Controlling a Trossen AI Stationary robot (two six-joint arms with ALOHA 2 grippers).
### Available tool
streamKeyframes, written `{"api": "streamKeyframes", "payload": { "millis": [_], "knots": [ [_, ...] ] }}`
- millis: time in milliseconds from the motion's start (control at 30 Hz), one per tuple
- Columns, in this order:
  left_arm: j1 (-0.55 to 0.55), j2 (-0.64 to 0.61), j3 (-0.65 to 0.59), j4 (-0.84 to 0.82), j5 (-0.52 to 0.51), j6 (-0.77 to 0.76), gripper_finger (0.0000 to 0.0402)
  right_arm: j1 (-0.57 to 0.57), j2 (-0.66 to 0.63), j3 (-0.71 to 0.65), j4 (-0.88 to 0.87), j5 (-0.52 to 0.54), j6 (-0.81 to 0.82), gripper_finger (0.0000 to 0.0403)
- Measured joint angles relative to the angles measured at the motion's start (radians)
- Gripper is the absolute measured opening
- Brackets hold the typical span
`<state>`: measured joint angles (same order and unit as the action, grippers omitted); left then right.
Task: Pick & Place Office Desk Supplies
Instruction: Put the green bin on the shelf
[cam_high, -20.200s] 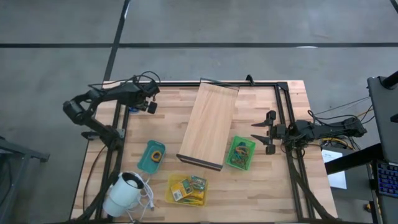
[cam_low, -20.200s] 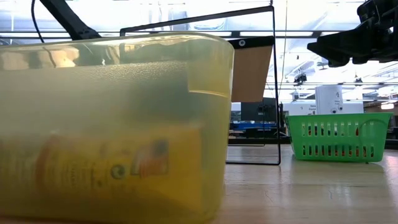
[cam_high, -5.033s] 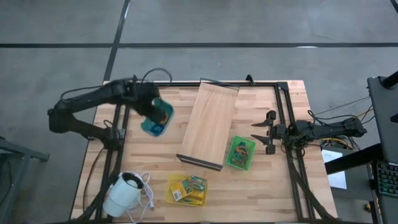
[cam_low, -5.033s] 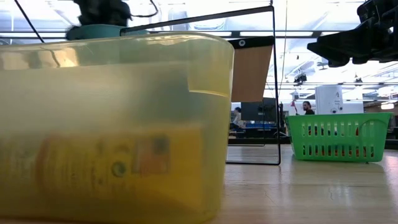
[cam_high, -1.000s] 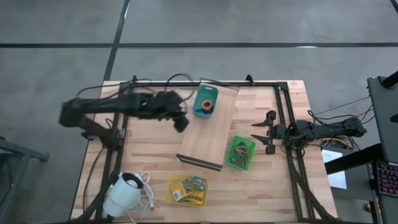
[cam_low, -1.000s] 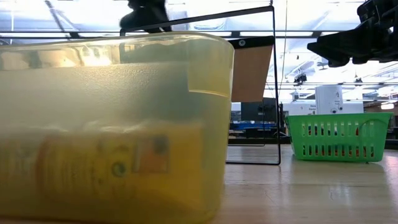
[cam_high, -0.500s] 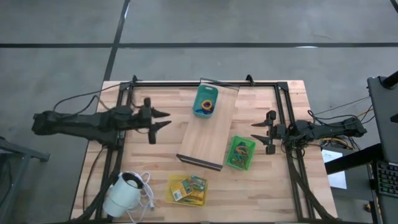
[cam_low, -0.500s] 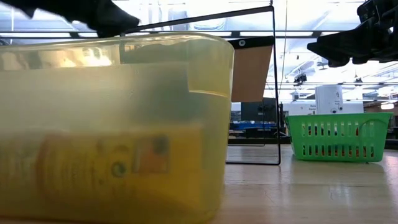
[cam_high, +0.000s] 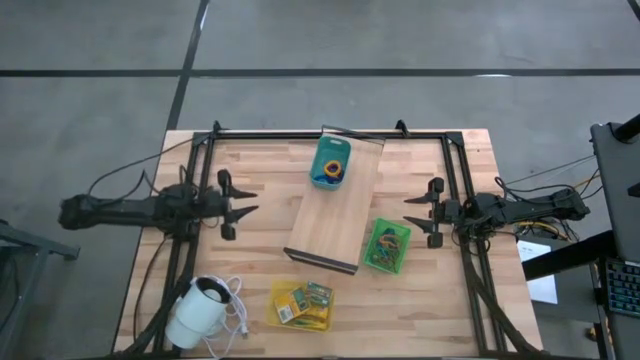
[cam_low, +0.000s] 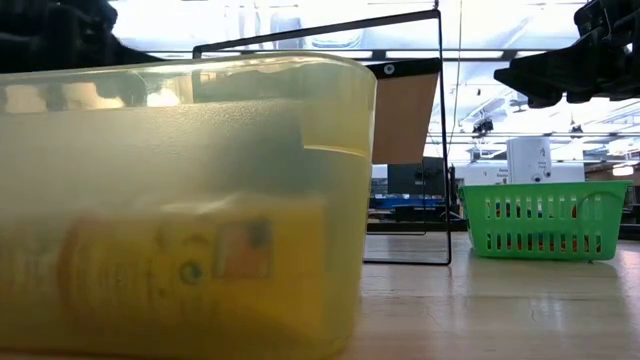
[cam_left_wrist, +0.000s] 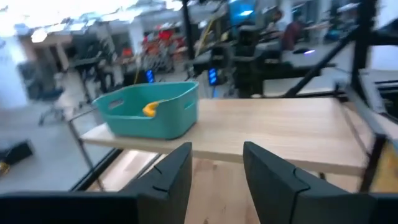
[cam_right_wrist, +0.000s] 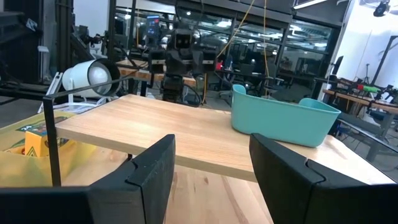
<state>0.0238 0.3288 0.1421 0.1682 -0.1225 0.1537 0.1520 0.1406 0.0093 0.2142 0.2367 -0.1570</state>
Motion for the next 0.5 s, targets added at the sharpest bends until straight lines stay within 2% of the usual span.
{"api": "streamKeyframes", "payload": {
  "millis": [133,333,500],
  "knots": [
    [0.0,-0.085,-0.074,0.038,0.07,0.075,0.0145,0.0,0.0,0.0,0.0,0.0,0.0,0.0206],
    [0.0,-0.172,-0.138,0.041,0.075,0.086,0.0145,0.0,0.0,0.0,0.0,0.0,0.0,0.0206],
    [0.0,-0.183,-0.138,0.03,0.075,0.082,0.0145,0.0,0.0,0.0,0.0,0.0,0.0,0.0206]
  ]
}}
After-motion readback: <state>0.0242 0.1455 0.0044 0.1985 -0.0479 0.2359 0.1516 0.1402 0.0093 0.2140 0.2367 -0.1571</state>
